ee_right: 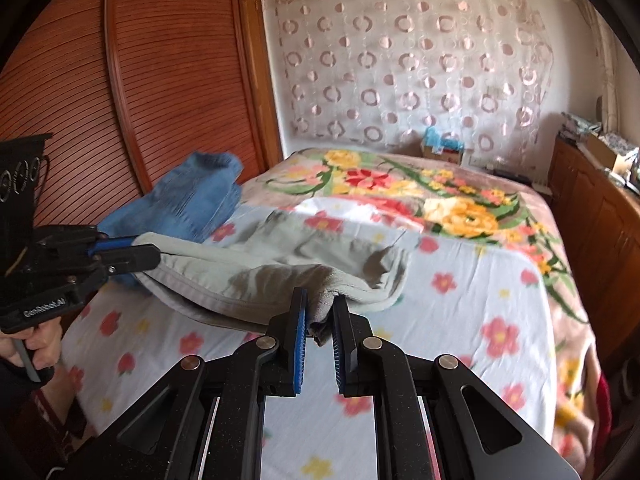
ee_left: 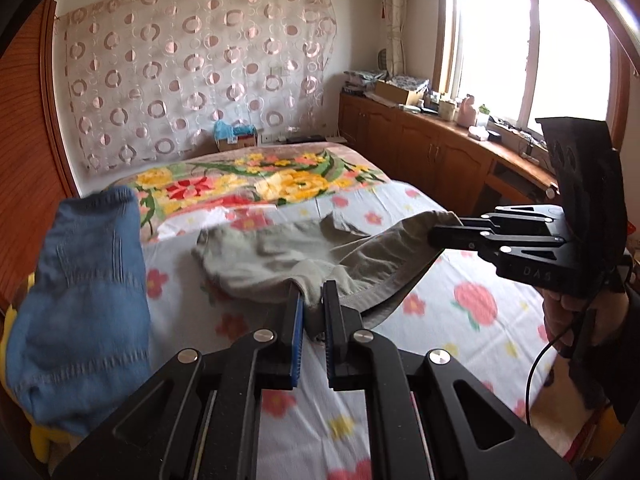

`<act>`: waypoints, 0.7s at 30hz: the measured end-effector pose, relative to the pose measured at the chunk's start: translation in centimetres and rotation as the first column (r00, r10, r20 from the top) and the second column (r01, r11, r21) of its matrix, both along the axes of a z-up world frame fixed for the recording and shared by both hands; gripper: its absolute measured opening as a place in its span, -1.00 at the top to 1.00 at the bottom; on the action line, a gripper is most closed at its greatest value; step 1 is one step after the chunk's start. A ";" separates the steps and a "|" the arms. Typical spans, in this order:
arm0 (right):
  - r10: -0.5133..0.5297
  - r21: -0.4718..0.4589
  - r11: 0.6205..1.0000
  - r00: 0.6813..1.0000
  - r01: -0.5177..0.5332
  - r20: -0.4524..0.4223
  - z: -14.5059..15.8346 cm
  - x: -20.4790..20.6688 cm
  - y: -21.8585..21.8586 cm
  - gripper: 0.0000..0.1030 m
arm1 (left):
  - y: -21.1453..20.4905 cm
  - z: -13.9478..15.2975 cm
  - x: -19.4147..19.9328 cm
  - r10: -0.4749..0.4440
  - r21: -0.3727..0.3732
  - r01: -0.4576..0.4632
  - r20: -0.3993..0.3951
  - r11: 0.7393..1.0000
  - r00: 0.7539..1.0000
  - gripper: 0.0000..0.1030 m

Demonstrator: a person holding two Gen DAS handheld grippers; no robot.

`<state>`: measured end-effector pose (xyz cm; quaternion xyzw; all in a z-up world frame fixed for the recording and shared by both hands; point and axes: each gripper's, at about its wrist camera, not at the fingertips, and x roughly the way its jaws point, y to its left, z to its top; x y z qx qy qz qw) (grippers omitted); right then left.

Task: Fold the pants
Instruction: 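Carry the hem over the shorts toward the waistband with both grippers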

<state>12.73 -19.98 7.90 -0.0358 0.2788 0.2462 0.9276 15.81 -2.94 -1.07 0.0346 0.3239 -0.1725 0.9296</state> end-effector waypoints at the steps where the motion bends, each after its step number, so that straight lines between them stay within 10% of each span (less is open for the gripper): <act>1: 0.005 0.001 1.000 1.000 -0.005 -0.015 -0.2 -0.2 0.0 0.78 | 0.1 -0.6 -0.6 -0.001 -0.011 0.001 -0.014 1.000 1.000 0.81; 21: 0.053 0.040 0.998 0.994 -0.049 -0.097 -2.4 -2.1 -2.5 0.78 | 0.6 -3.8 -7.3 0.004 -0.046 -0.008 -0.093 0.999 0.996 0.81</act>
